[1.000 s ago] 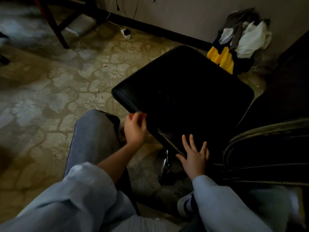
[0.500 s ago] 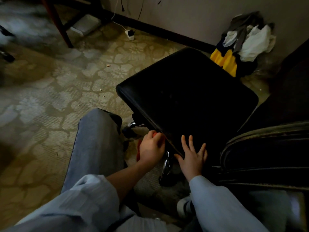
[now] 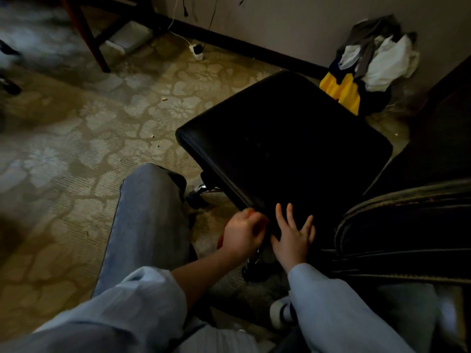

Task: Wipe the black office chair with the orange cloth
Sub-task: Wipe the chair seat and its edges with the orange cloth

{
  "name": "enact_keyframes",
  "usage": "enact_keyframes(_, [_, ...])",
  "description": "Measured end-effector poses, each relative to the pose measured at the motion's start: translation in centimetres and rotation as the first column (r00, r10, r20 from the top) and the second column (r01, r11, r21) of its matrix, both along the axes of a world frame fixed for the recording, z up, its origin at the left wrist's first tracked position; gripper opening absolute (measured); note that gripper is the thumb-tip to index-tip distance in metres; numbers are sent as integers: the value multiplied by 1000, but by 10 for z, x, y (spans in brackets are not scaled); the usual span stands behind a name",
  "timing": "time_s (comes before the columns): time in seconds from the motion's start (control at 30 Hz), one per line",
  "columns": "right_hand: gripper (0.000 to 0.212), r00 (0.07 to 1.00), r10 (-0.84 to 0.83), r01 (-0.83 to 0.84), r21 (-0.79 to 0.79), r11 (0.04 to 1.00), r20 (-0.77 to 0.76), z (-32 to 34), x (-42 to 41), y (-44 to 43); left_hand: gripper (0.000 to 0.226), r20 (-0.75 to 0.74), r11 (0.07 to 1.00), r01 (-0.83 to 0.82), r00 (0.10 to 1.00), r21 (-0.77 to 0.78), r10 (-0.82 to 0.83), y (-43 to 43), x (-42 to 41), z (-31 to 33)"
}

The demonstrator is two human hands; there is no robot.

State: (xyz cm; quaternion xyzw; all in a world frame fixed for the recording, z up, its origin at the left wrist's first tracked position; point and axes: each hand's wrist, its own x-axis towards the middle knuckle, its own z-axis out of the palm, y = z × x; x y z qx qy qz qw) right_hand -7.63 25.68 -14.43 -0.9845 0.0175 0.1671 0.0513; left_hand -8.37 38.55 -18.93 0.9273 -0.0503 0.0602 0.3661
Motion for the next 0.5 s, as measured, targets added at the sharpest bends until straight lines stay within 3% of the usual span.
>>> enact_keyframes(0.07, [75,1000,2,-2,14,1000,-10,2,0,-2,29,-26,996,81,996,-24,-82,-7,-10,1])
enact_keyframes(0.13, [76,1000,4,-3,56,998,-14,3,-1,-6,29,-10,996,20,1000,-87,-21,-10,-12,2])
enact_keyframes(0.2, [79,1000,-2,3,90,996,-5,3,-4,-13,27,-36,964,-179,984,-198,176,-7,-7,5])
enact_keyframes(0.27, [82,999,-27,24,79,997,29,1,-10,-18,34,-153,877,-393,919,-275,364,4,4,9])
enact_keyframes(0.33, [83,998,-39,36,65,997,54,-1,-18,-18,33,-195,845,-468,882,-257,429,15,17,11])
enact_keyframes(0.5, [85,999,-2,5,60,998,-42,-5,-20,-16,23,-115,908,-400,915,-129,387,11,24,4])
